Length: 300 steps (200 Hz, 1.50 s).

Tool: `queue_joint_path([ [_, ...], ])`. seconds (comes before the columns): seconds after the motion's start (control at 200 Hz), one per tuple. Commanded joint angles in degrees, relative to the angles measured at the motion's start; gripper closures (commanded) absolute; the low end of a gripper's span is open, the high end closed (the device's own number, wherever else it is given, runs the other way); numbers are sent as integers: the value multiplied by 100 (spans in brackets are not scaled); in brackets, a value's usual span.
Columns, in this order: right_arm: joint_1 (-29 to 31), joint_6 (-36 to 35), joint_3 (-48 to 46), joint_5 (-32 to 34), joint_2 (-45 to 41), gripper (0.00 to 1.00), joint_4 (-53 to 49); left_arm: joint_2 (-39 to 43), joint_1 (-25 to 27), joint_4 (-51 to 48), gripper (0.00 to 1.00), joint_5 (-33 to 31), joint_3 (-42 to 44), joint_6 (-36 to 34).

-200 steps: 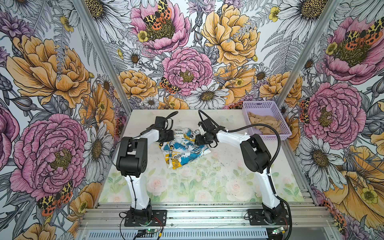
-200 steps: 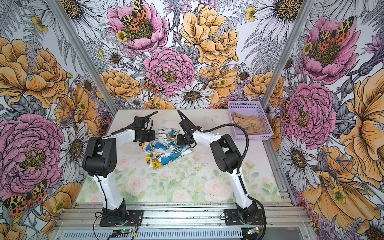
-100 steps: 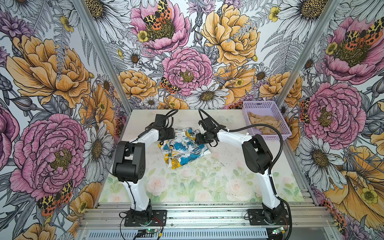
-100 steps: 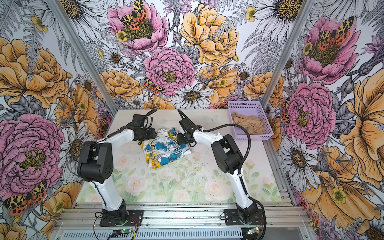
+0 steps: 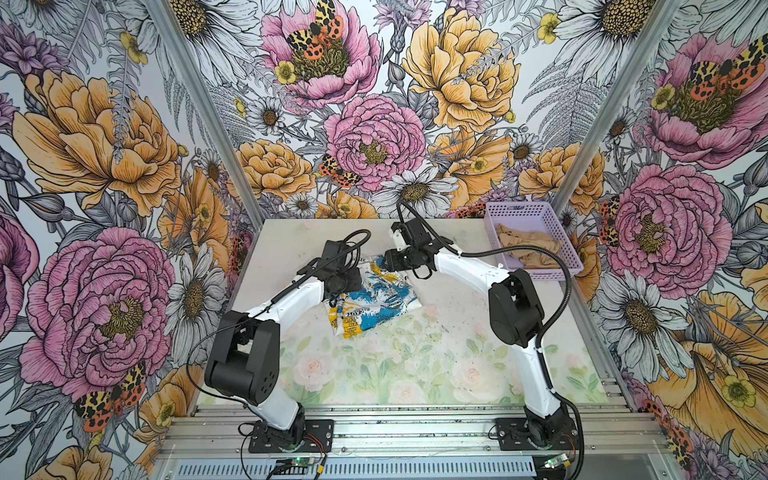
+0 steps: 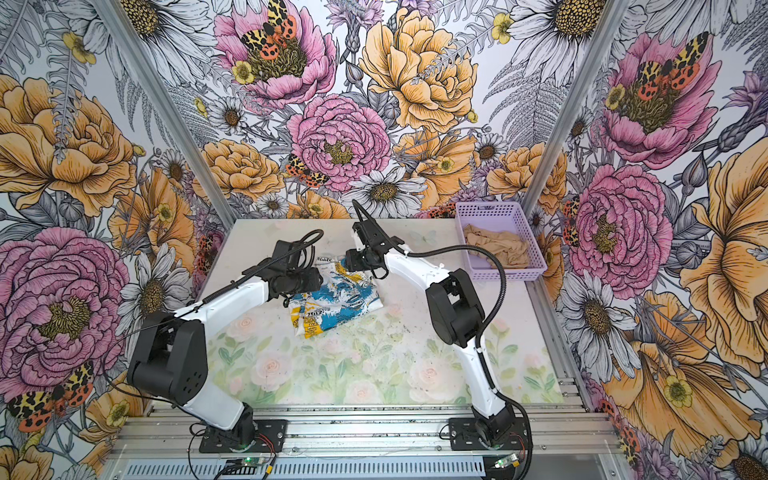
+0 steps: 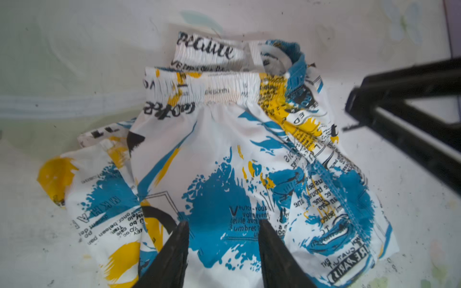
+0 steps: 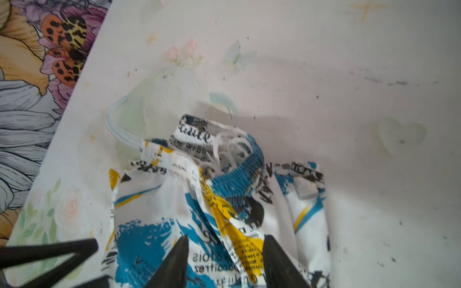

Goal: Fold and stack the mixed laundry pile

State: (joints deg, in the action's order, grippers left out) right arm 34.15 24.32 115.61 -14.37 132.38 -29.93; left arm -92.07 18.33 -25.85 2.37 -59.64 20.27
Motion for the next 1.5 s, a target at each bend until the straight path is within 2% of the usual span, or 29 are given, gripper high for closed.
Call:
queue_joint_path([
  [0.0, 37, 123, 540, -244, 596, 59, 56, -31, 56, 293, 55, 44, 145, 273],
  [0.095, 30, 221, 874, -299, 933, 66, 58, -5, 109, 326, 55, 9, 295, 344],
  [0.19, 39, 240, 1103, -181, 1179, 68, 62, 3, 138, 357, 55, 29, 456, 397],
  [0.535, -95, 378, 2399, 224, 2256, 68, -83, -216, 198, 306, 56, -3, 802, 539],
  [0.741, -171, 419, 2465, 172, 2251, 63, -93, -402, 184, 124, 56, -194, 778, 539],
  [0.861, -194, 262, 2171, 266, 1639, 52, -83, -157, 182, 65, 56, -366, 731, 544],
  [0.986, -297, 245, 1757, 118, 962, 46, -92, -112, 113, -102, 54, -547, 592, 495],
  [1.161, -358, 277, 551, -39, 114, 37, -114, -185, 162, -279, 52, -552, 431, 497],
  [1.336, -243, 195, -838, 46, -414, 38, -45, -407, 149, -437, 52, -452, 293, 365],
  [1.496, -192, 301, -1898, 22, -689, 47, 282, -611, 128, -633, 52, -504, 147, 250],
])
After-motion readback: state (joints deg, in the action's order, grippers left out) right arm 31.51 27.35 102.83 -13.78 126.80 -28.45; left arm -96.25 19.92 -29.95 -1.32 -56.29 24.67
